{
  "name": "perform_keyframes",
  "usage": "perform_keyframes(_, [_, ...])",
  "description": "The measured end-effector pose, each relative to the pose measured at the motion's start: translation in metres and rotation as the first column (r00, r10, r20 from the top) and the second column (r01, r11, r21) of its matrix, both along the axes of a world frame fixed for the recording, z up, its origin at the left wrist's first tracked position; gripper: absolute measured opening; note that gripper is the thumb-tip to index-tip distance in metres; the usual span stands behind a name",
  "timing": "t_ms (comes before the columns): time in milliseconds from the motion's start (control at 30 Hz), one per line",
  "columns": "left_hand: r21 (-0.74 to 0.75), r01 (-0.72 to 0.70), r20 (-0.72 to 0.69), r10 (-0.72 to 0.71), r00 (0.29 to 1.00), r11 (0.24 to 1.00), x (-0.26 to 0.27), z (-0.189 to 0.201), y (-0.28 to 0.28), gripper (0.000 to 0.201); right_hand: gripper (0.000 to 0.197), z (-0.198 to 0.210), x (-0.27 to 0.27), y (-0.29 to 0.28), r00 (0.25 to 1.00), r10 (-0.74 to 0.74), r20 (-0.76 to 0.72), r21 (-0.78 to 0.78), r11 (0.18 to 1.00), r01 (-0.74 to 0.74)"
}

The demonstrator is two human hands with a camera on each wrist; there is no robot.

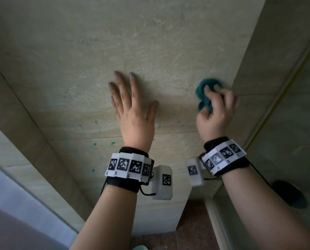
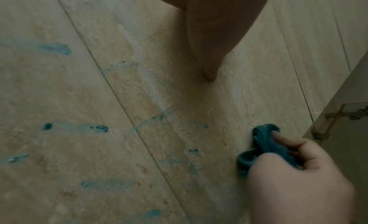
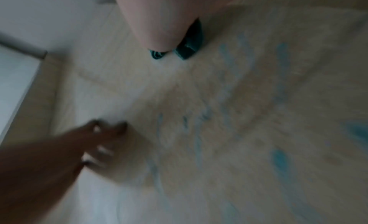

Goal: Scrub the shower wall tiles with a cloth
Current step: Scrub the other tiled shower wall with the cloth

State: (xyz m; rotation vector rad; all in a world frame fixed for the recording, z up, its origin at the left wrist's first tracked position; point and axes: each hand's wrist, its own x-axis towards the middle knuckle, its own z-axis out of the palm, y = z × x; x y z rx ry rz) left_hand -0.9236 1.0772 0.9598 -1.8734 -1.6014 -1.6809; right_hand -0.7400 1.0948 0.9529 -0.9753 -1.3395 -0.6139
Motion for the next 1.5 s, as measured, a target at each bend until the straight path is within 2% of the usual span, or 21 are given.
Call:
perform_keyframes(167, [0.027,-0.01,-0.02,0.01,1.0,1.0,0.0,-0.001,0.002,0.075,0.041,-0.066,-0.023,-0.016,0.965,0.063,0.256,-0.222,0.975,-0.004])
perform_keyframes(233, [0.029,-0.008,-0.019,0.008,1.0,1.0,0.0,-0.003,0.002,0.075,0.042,-0.072,-0.03,-0.018,0.93,0.095,0.354,-0.278,0.961,0.007])
perform_keyframes(300, [0.023,-0.003,-0.016,0.004,1.0,1.0,-0.001,-0.003,0.002,0.075,0.043,-0.063,-0.028,-0.018,0.911,0.147,0.386,-0.297,0.954,-0.028])
perform_keyframes(400, [0.017,0.0,-0.014,0.0,1.0,1.0,-0.001,-0.003,0.003,0.076,0.041,-0.031,-0.018,-0.012,0.937,0.139,0.319,-0.225,0.972,-0.067])
perform_keyframes(500, [0.024,-0.006,-0.015,0.006,1.0,1.0,-0.001,-0.003,0.003,0.076,0.045,0.017,-0.008,0.0,0.991,0.082,0.102,-0.061,0.995,-0.076])
perform_keyframes(567, [0.029,-0.002,-0.015,0.003,1.0,1.0,-0.001,-0.003,0.004,0.076,0.048,0.044,-0.009,0.005,0.997,0.07,-0.018,0.039,0.997,-0.069])
perform_keyframes(667, [0.039,0.005,-0.018,-0.005,1.0,0.999,-0.002,-0.004,0.005,0.075,0.047,0.056,-0.02,0.002,0.998,0.04,-0.047,0.049,0.998,-0.037])
perform_keyframes(767, [0.049,0.005,-0.024,-0.004,1.0,0.999,-0.001,-0.004,0.006,0.075,0.043,0.034,-0.032,-0.001,0.984,0.053,0.169,-0.052,0.998,-0.045])
perform_keyframes(867, [0.052,0.011,-0.028,-0.009,1.0,0.999,-0.001,-0.004,0.007,0.074,0.037,-0.011,-0.038,-0.005,0.901,0.154,0.405,-0.194,0.978,-0.08])
perform_keyframes(933, [0.049,0.012,-0.029,-0.011,1.0,0.999,-0.002,-0.004,0.006,0.074,0.037,-0.04,-0.035,-0.011,0.844,0.201,0.497,-0.257,0.963,-0.077])
perform_keyframes(1000, [0.044,0.013,-0.026,-0.012,1.0,0.999,-0.003,-0.004,0.006,0.074,0.038,-0.053,-0.03,-0.016,0.811,0.226,0.54,-0.293,0.953,-0.071])
perform_keyframes(1100, [0.043,0.004,-0.025,-0.003,1.0,0.999,-0.002,-0.004,0.005,0.074,0.035,-0.039,-0.027,-0.014,0.847,0.216,0.486,-0.269,0.959,-0.09])
perform_keyframes(1233, [0.043,-0.005,-0.029,0.006,1.0,0.999,-0.002,-0.004,0.006,0.074,0.039,0.014,-0.02,-0.004,0.961,0.112,0.252,-0.12,0.989,-0.084])
perform_keyframes(1333, [0.042,0.0,-0.032,0.002,0.999,0.999,-0.002,-0.004,0.005,0.074,0.046,0.037,-0.022,-0.002,0.992,0.083,0.092,-0.044,0.996,-0.079])
perform_keyframes(1400, [0.041,0.0,-0.035,0.002,0.999,0.999,-0.003,-0.004,0.005,0.074,0.045,0.028,-0.029,-0.004,0.993,0.059,0.103,-0.057,0.997,-0.053])
perform_keyframes(1500, [0.054,0.0,-0.043,0.002,0.999,0.999,-0.001,-0.003,0.003,0.071,0.035,-0.013,-0.036,-0.007,0.949,0.094,0.302,-0.148,0.988,-0.051])
